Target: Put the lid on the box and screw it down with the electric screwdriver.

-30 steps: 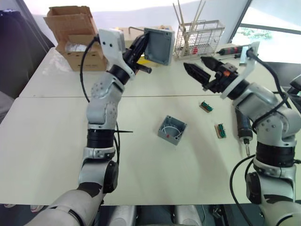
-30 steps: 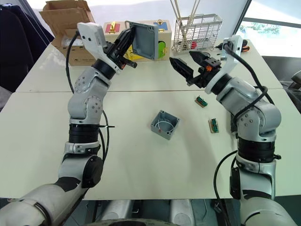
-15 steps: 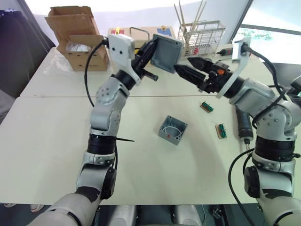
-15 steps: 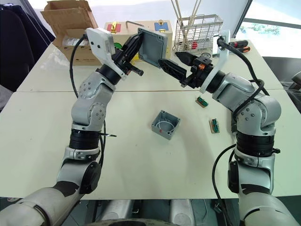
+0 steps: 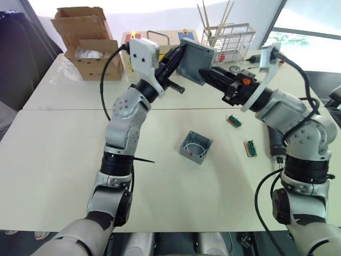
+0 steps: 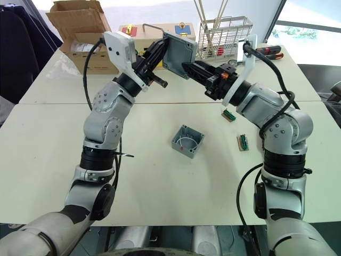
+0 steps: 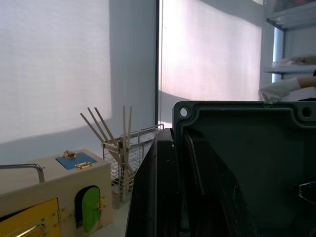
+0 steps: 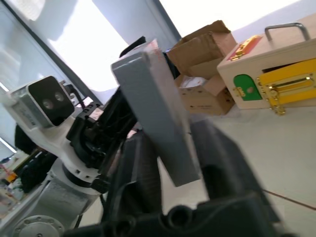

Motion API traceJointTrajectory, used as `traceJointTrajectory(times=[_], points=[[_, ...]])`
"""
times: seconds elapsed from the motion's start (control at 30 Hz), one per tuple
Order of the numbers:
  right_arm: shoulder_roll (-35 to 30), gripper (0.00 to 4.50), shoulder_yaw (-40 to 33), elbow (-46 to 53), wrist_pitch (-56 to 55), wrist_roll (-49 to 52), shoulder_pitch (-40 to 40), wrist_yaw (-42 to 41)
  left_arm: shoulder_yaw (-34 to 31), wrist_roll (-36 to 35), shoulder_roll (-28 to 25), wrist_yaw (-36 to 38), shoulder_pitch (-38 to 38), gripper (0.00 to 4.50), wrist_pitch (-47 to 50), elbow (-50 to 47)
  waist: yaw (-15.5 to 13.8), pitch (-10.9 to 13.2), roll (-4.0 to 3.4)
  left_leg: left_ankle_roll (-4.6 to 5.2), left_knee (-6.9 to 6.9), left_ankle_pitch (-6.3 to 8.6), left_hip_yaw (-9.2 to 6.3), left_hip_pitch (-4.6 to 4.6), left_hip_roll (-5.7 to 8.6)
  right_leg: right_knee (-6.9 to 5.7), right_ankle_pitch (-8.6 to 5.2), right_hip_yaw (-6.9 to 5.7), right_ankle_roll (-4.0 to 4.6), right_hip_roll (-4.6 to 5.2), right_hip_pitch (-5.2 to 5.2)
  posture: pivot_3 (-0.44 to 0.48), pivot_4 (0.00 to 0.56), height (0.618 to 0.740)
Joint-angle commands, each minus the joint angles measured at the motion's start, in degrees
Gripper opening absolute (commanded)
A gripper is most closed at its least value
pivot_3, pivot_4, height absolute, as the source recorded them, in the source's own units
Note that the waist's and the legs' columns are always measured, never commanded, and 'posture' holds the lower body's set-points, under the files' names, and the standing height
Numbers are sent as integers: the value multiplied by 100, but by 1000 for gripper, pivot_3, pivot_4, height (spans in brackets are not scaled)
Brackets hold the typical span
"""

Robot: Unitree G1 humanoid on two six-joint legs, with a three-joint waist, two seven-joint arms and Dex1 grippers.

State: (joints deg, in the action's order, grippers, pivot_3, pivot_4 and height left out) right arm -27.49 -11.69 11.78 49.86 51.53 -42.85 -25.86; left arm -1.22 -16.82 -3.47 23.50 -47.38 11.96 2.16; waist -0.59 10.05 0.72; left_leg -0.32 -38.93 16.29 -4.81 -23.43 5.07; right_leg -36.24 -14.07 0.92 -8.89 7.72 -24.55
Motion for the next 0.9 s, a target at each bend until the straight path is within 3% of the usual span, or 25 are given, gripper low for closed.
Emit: traceJointTrajectory(times=[0.03, 0.37, 0.63, 0.9], points=[[17, 136, -236, 214, -37, 163, -23, 83, -51, -90, -58, 64, -112, 0, -122, -129, -3, 0, 0, 0, 0, 0, 0, 0, 0, 0, 0, 0, 0, 0, 0, 0, 150, 734], [-68, 136, -130, 378, -138, 94, 69, 17, -39, -88, -87, 116, -145, 0, -166, -18, 3, 0, 0, 0, 0, 0, 0, 0, 0, 0, 0, 0, 0, 0, 0, 0, 150, 734], [-142, 3822, -228, 509, -107, 142, 178, 40, -36, -80, -111, 175, -150, 0, -210, 67, 6, 0, 0, 1, 0, 1, 0, 0, 1, 0, 0, 0, 0, -1, 0, 0, 150, 734], [-108, 3822, -304, 496, -52, 274, 203, 131, -4, -64, -93, 190, -134, 0, -224, 70, 4, 0, 0, 1, 0, 1, 0, 0, 0, 0, 0, 0, 0, -1, 0, 0, 150, 734]])
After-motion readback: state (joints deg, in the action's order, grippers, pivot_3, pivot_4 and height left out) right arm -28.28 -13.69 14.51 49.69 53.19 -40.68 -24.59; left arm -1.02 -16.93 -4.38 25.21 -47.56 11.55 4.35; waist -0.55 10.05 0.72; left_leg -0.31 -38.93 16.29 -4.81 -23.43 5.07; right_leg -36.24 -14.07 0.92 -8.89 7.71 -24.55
